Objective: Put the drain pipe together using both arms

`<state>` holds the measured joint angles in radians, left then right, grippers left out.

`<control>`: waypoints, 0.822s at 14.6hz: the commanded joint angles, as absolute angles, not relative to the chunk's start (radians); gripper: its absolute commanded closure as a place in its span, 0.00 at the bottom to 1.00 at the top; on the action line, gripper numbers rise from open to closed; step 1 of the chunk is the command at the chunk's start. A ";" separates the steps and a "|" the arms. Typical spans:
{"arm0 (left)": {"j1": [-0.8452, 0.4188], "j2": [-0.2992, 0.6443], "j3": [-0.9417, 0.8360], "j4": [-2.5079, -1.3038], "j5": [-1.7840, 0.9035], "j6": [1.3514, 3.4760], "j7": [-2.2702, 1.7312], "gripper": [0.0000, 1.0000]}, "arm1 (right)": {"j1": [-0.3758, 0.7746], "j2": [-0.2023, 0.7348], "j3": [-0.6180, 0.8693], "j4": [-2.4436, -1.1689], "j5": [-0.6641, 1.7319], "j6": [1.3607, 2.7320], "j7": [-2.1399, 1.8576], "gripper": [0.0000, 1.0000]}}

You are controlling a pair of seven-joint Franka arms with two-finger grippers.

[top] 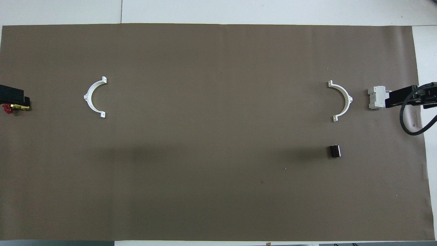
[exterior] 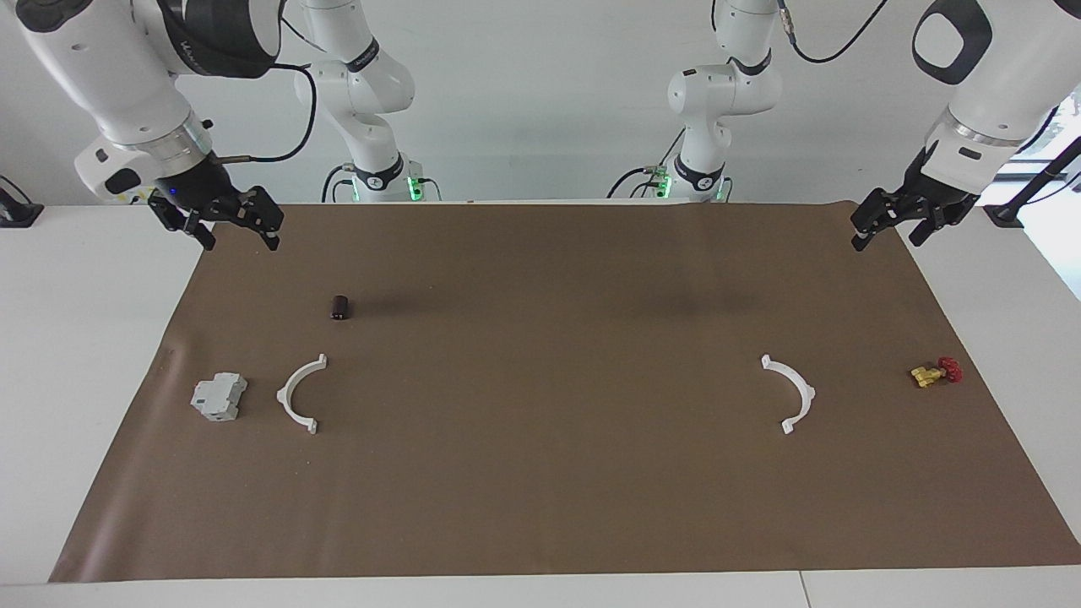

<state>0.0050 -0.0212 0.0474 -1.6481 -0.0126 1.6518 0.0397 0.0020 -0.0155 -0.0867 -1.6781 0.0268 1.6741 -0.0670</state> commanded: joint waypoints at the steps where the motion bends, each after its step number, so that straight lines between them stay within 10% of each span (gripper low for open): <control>1: 0.002 -0.041 0.052 -1.669 -0.008 1.643 0.043 0.00 | 0.005 -0.003 -0.083 -1.744 0.043 1.793 -0.107 0.00; 12: -0.037 0.057 0.051 -1.687 -0.002 1.785 0.041 0.00 | -0.067 0.391 -0.081 -1.782 0.183 2.201 -0.414 0.02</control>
<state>-0.0153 0.0191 0.0444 -1.6730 -0.0126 1.7268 0.0397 -0.0345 0.3376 -0.0887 -1.7917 0.0958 2.1802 -0.3262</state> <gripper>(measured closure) 0.000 0.000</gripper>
